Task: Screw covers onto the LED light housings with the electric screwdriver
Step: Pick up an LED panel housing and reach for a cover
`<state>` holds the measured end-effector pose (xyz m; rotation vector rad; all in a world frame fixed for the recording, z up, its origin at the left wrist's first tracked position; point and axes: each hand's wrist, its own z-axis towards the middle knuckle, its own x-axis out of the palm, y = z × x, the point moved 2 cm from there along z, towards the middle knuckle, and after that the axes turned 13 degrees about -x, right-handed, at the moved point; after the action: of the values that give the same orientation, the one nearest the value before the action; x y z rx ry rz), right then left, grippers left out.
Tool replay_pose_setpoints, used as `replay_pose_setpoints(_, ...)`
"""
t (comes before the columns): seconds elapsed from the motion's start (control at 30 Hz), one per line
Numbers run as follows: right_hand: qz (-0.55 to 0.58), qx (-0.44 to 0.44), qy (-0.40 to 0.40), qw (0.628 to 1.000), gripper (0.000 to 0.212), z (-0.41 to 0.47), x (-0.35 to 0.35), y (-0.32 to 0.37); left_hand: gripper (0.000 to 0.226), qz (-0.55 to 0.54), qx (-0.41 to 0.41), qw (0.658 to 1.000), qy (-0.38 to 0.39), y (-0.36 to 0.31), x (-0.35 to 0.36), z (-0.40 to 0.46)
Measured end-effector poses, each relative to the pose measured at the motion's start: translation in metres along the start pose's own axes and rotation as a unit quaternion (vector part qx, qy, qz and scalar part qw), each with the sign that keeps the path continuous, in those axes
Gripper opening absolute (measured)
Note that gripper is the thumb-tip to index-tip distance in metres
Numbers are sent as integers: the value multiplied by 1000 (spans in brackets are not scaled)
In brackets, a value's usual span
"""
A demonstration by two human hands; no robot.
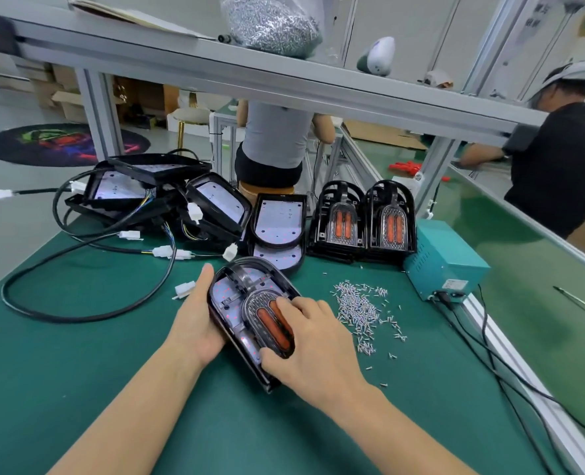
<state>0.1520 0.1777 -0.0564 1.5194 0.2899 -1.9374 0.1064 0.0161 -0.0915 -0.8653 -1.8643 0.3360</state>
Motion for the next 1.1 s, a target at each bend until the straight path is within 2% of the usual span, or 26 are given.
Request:
replay_pose_setpoints(0.33, -17, -12, 13, 1000, 66, -3, 10, 0, 27, -38, 19, 997, -65, 5, -4, 0)
replay_pose_setpoints(0.53, 0, -26, -19, 999, 68, -4, 20, 0, 17, 22, 52, 989, -136, 0, -14, 9)
replay_pose_setpoints(0.7, 16, -51, -23, 998, 62, -2, 23, -2, 24, 128, 168, 949, -236, 2, -25, 19)
replay_pose_setpoints(0.87, 67, -44, -64, 995, 52, -18, 5, -15, 30, 161, 205, 915, -309, 5, -30, 28)
replay_pose_setpoints(1.0, 75, 30, -100, 992, 48, -38, -24, -57, 33, 168, 202, 915, -305, 6, -47, 44)
replay_pose_setpoints(1.1, 84, 60, -90, 991, 50, -47, -32, -71, 41, 205, 169, 921, -286, 5, -60, 66)
